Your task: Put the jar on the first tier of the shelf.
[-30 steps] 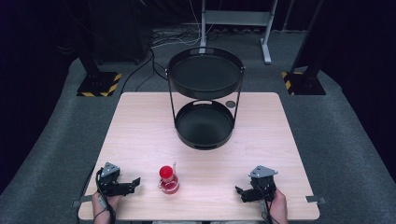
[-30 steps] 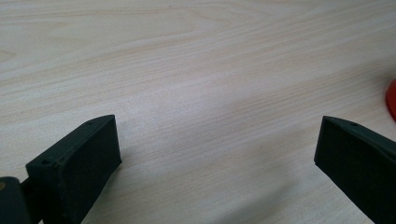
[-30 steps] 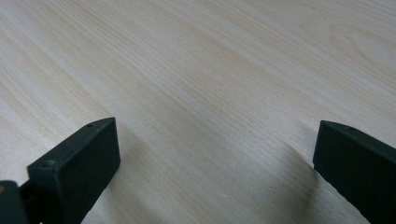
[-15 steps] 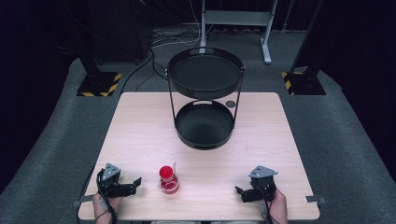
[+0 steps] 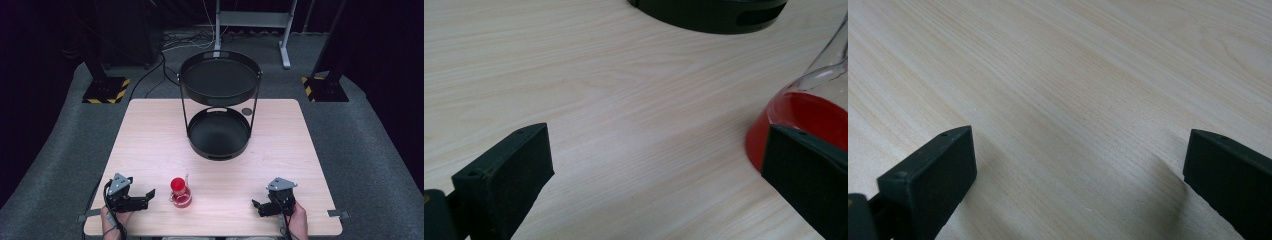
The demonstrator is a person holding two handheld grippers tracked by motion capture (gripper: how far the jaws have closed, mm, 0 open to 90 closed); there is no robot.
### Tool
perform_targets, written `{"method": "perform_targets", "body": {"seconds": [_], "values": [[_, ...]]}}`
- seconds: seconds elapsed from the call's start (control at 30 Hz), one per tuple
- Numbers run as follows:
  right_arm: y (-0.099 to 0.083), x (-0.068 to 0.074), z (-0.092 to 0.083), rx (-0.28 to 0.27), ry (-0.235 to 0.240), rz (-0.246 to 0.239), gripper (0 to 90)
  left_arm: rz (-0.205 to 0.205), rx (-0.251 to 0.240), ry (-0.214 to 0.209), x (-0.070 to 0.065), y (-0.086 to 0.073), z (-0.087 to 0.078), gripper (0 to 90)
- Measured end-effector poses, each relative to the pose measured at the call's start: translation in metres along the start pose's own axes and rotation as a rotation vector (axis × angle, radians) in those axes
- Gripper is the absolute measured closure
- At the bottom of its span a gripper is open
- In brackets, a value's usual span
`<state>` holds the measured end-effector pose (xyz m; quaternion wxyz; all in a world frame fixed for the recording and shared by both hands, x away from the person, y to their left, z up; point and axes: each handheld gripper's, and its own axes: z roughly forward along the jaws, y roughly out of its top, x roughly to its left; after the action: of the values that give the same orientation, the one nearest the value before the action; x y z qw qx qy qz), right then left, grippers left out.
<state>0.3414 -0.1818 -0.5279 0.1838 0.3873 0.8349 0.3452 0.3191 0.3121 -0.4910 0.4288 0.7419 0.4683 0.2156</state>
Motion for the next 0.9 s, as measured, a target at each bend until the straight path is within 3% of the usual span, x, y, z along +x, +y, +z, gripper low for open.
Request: {"method": "perform_targets", "body": {"seconds": [0.37,0.9], "values": [[0.0,0.001,0.0,-0.002,-0.004,-0.004,0.0,0.038,-0.031,-0.048,-0.015,0.016,-0.002,0.0],[0.0,0.001,0.0,-0.002,-0.005,-0.005,0.0,0.052,-0.106,-0.129,-0.029,0.035,-0.008,0.1]]}}
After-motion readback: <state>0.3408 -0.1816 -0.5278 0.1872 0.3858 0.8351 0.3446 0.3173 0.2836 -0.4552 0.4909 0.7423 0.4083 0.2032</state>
